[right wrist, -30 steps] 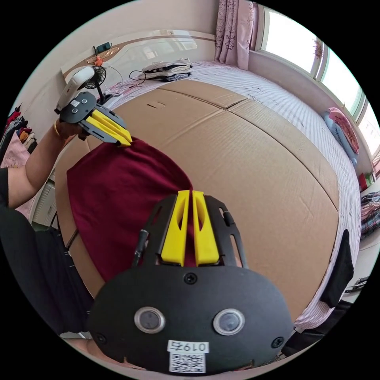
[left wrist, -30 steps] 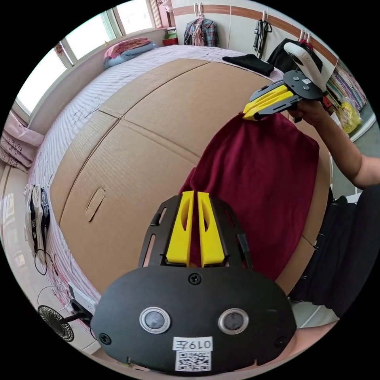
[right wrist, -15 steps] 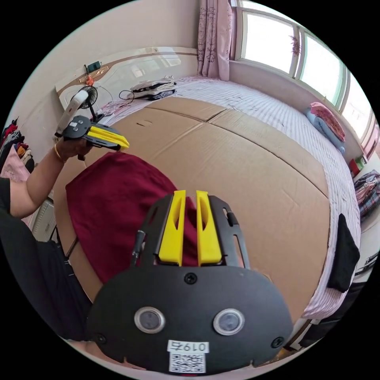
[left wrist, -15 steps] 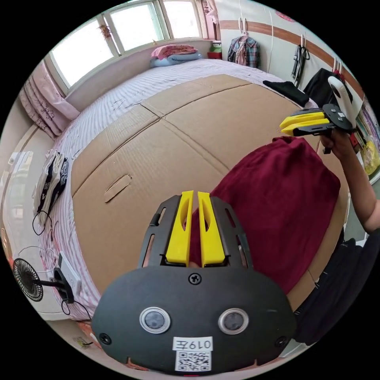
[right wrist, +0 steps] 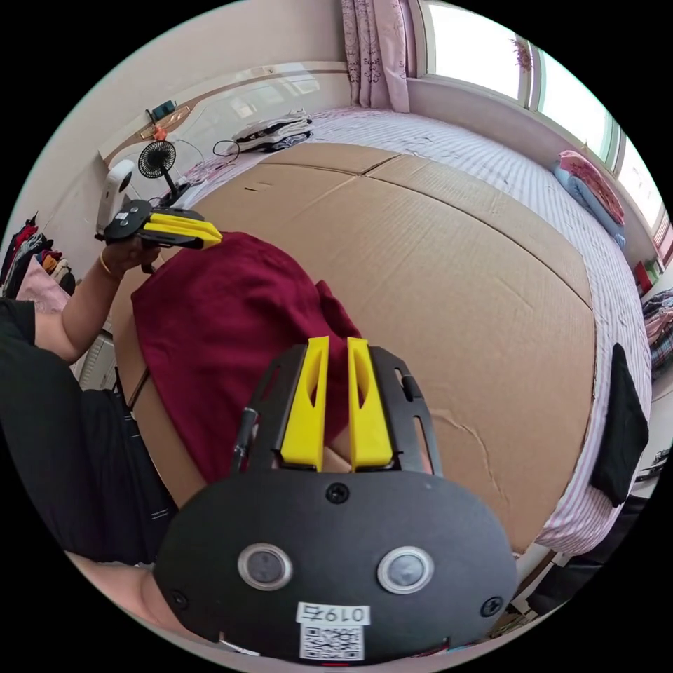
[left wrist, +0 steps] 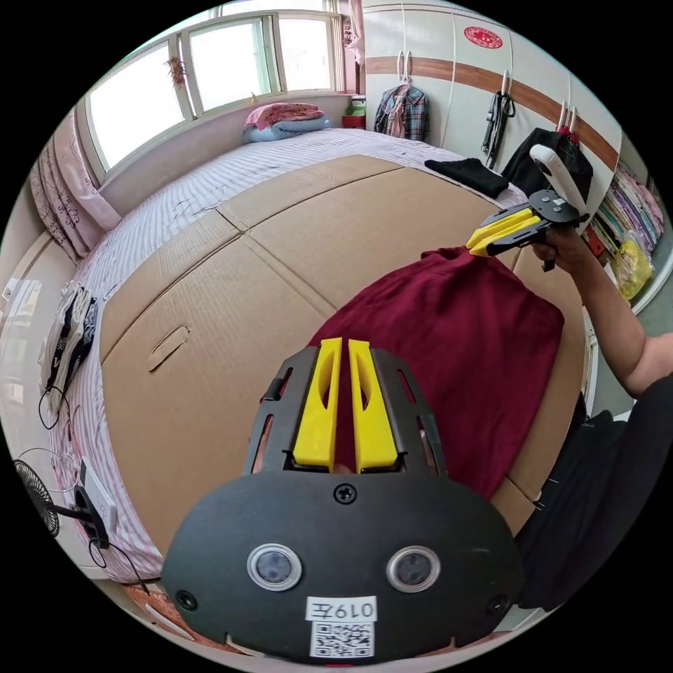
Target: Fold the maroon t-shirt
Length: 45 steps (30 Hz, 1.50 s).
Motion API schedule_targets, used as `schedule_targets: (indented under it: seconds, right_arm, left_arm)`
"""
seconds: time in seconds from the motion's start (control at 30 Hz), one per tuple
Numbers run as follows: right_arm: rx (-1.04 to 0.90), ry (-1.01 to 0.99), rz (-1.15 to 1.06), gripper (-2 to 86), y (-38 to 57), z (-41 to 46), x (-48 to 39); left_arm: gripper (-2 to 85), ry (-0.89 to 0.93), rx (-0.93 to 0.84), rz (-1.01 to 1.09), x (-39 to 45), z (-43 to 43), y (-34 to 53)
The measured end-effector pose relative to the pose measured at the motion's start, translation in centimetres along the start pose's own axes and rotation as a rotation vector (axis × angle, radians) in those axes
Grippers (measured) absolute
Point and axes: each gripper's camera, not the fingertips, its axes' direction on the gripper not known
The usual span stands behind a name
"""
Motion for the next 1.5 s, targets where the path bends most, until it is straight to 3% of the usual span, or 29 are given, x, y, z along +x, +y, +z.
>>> schedule_targets:
  seconds: [0.33,0.6,0.9,1.0,1.17,1.37,1.5]
  right_arm:
    - [-0.06,0.043,-0.043,5.9,-0.6,-0.9,-5.4]
    - [-0.071,0.169,-0.123,1.3,-1.2,-3.1,-10.8]
    - [0.035,0.276,-0.118,1.0,-1.3,-8.8,-14.2]
    - [-0.014,0.255,-0.082,4.5,-1.7,-8.8,-13.7]
    - [0.075,0.211,0.045,8.9,-1.6,-14.3,-11.8]
    - [0.213,0.015,0.23,5.5,1.1,-21.5,-7.1]
    - [0.187,-0.066,0.289,5.6,1.5,-23.3,-5.6]
  left_arm:
    - [1.6,0.043,0.014,0.059,4.5,3.8,-2.5]
    - [1.5,0.104,0.024,0.118,9.0,8.1,-6.0]
    - [1.3,0.069,-0.025,0.114,11.6,12.6,-7.8]
    - [1.3,0.045,-0.029,0.115,12.4,13.3,-8.3]
    - [1.4,0.034,0.021,0.059,12.9,13.7,-9.3]
    - [1.5,0.08,0.029,0.091,15.1,15.7,-11.1]
    - [1.5,0.08,-0.001,0.085,15.7,17.9,-12.2]
